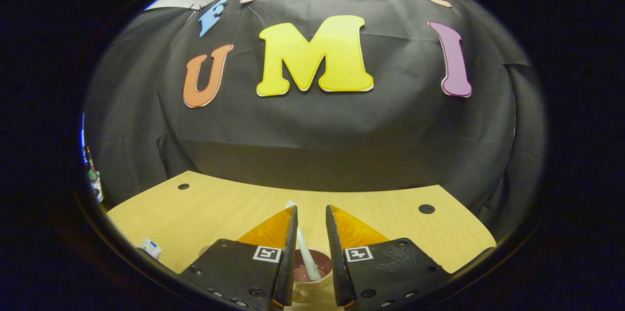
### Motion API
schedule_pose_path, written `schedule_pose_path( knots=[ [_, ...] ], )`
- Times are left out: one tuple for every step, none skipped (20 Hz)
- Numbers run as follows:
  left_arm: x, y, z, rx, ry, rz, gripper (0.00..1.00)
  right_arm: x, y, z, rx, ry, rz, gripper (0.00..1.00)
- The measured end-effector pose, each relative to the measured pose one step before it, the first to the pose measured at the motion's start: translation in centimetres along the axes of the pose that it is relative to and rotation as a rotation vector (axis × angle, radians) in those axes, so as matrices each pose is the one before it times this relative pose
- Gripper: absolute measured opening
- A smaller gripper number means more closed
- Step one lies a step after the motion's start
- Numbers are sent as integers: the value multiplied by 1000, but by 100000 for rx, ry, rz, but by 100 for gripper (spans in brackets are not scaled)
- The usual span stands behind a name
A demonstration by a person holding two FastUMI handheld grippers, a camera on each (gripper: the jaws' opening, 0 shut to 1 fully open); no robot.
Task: Put the toothbrush and toothpaste on the desktop into the cup, then pick up the cup and place it on the coaster on the desktop.
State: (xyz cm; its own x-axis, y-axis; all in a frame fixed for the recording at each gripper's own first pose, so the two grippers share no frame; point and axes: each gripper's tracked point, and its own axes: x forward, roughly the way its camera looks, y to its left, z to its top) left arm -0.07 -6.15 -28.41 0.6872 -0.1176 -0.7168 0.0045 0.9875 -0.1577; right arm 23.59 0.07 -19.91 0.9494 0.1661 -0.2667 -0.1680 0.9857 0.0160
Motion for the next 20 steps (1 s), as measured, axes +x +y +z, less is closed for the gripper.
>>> schedule_pose_path(
  knots=[
    [-117, -54, 27, -158, -337, -90, 30, -263, -174, 48, -696, 265, -185, 33],
    [-159, -89, -15, -317, -301, -182, 30, -168, 154, -423, -400, 1859, 986, 33],
    [-106, -199, -142, -516, -366, -428, 30, -117, 486, -552, 256, 2684, 2118, 36],
    [-187, -85, 137, -385, -192, -217, 30, 49, 668, -880, -1, 4117, 2544, 48],
    [45, -28, 96, -2, -159, 181, 30, 104, 533, -663, -133, 3970, 1572, 55],
    [54, 90, 66, -15, -110, 307, 31, 259, 324, -512, -332, 4140, 1445, 68],
    [22, 46, 72, -437, -68, 170, 31, 147, 368, -211, 183, 3851, 1486, 70],
    [-3, -123, 3, -809, -237, 59, 30, 217, 466, -190, 944, 3758, 1779, 71],
    [-101, -13, 176, -890, -561, 87, 30, 280, 149, 10, 1216, 3830, 773, 71],
    [-33, 236, 258, -904, -721, 262, 30, 239, 349, 241, 1625, 2507, 1595, 73],
    [62, 153, 411, -944, -619, 355, 31, 327, 12, 168, 133, 2209, 404, 72],
    [149, 375, 384, -758, -493, 580, 31, 297, 9, 468, -269, 518, 132, 73],
    [169, 202, 392, -461, -473, 610, 31, 563, -335, 464, 148, 1078, -1271, 72],
    [240, 314, 456, -488, -504, 698, 31, 784, -559, 293, 1081, 1608, -2061, 73],
    [108, 264, 401, -1038, -436, 744, 31, 988, -518, 148, 1778, 3135, -2920, 73],
    [174, 302, 326, -1337, -192, 756, 31, 1072, -144, -5, 3294, 4060, -1421, 73],
    [116, 362, 234, -1677, -73, 865, 31, 1099, -24, -238, 4210, 5836, -2019, 74],
    [98, 352, 374, -1883, -269, 751, 31, 1132, 558, -184, 5430, 5719, -852, 72],
    [-100, 346, 401, -1246, -618, 752, 30, 1225, 690, -61, 5412, 4982, -907, 76],
    [-76, 443, 428, -258, -794, 952, 30, 1152, 362, -16, 4826, 4259, -1828, 76]
  ],
)
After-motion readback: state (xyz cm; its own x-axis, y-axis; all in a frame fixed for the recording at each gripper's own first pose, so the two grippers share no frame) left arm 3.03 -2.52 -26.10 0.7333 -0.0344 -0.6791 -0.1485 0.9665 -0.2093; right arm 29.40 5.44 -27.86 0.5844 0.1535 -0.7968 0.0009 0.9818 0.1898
